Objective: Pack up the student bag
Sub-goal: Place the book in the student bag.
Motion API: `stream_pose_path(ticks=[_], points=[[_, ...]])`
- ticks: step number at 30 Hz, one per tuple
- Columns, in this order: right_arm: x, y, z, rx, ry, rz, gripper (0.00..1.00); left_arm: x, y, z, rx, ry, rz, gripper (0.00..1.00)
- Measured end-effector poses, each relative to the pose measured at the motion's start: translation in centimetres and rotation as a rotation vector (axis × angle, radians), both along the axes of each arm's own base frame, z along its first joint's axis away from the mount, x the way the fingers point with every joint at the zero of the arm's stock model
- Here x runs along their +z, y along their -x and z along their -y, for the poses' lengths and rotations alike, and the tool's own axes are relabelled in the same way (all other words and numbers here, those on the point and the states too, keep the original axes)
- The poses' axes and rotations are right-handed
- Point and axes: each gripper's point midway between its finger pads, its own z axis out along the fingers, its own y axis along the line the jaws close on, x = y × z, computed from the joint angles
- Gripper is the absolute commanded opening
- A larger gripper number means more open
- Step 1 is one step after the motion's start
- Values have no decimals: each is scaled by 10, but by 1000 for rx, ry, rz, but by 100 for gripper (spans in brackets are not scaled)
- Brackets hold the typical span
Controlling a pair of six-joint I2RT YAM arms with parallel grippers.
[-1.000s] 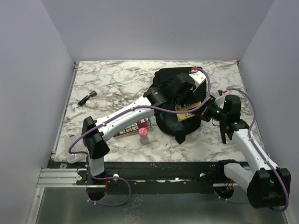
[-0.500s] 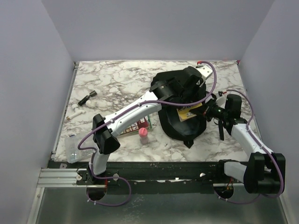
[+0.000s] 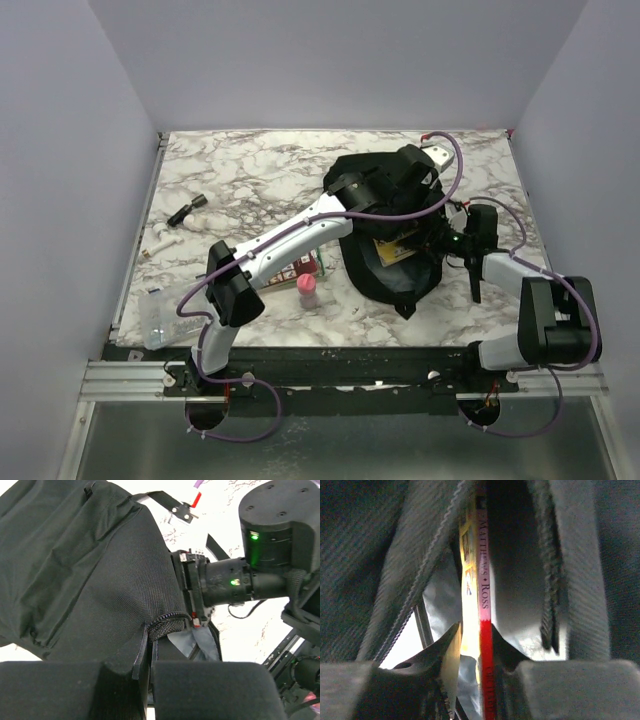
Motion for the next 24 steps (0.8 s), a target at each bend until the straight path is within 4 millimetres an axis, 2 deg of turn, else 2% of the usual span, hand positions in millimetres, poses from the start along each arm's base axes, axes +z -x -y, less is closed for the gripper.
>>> stream_pose_path(ticks=[5,8,12,15,17,19,22,24], points=[[-17,-11,2,-54,-21,-18,57,-19,1,2,21,6,-73,0],[-18,0,2,-117,-72,-24,62,-27,3,1,28,8,-106,0],[-13,19,8,-249,-147,-20,62,-36,7,2,31,14,-148,0],[-4,14,17,-341,-178,15,58,-36,7,4,31,31,-163,0],[3,5,22,-385,-192,42,51,-35,8,6,27,41,-167,0],[7,-1,25,-418,-200,60,36,-34,9,9,19,54,-169,0],[5,-7,29,-443,-195,60,1,-38,9,11,14,59,-175,0],[-2,-11,29,-446,-191,50,1,-44,10,11,11,53,-183,0]])
